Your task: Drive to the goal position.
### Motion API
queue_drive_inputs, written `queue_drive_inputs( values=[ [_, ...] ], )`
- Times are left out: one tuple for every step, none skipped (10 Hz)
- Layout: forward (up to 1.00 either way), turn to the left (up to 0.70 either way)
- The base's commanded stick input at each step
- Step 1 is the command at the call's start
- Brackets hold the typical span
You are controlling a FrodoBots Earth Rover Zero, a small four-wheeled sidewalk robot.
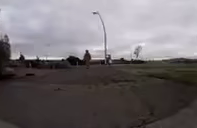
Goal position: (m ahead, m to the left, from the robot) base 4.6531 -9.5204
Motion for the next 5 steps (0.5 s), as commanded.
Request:
queue_drive_inputs(
  values=[
    [1.0, 0.0],
    [1.0, 0.0],
    [1.0, 0.0],
    [1.0, 0.0],
    [1.0, 0.0]
  ],
)
